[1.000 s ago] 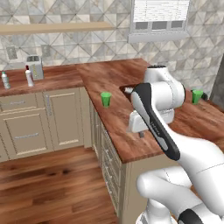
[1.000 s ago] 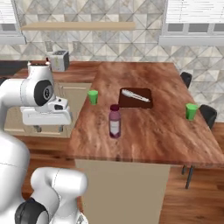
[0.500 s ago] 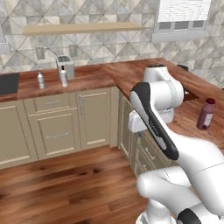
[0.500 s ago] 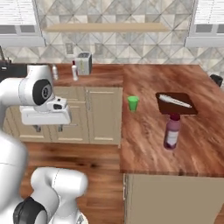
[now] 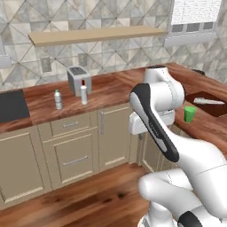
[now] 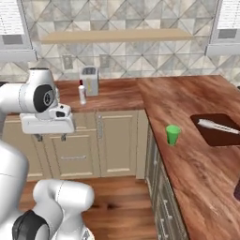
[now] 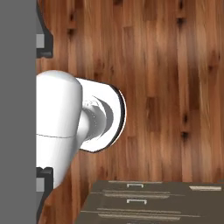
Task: Place the drinks on the dining counter in a tight cluster.
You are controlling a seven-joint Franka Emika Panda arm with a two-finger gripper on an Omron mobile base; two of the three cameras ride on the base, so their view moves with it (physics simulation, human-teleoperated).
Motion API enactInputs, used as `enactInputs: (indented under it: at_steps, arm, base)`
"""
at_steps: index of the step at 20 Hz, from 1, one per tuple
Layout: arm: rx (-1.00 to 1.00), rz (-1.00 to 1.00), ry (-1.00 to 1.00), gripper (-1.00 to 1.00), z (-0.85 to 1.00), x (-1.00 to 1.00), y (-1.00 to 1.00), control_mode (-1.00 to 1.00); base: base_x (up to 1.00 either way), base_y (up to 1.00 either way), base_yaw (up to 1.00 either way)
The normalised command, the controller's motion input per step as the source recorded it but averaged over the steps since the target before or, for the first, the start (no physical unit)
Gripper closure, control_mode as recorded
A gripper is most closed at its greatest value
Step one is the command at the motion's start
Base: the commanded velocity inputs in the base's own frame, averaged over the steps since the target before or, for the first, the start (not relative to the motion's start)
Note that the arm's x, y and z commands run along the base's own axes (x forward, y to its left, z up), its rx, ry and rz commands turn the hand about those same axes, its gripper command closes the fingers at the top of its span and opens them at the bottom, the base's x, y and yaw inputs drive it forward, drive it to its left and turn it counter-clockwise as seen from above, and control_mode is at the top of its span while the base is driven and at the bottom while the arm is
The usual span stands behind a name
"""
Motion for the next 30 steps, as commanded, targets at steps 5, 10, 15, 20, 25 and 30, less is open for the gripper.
enactInputs:
  at_steps: [5, 10, 15, 20, 25, 30]
  arm:
    - [0.00, 0.00, 0.00, -1.00, 0.00, 0.00, 0.00, 1.00]
    - [0.00, 0.00, 0.00, -1.00, 0.00, 0.00, 0.00, 1.00]
    - [0.00, 0.00, 0.00, -1.00, 0.00, 0.00, 0.00, 1.00]
    - [0.00, 0.00, 0.00, -1.00, 0.00, 0.00, 0.00, 1.00]
    - [0.00, 0.00, 0.00, -1.00, 0.00, 0.00, 0.00, 1.00]
    - [0.00, 0.00, 0.00, -1.00, 0.00, 0.00, 0.00, 1.00]
  base:
    - [0.99, 0.19, -0.01]
    - [1.00, -0.02, 0.09]
    - [0.93, 0.00, 0.03]
    - [0.71, 0.00, 0.00]
    - [0.73, 0.00, 0.00]
    - [0.55, 0.00, 0.00]
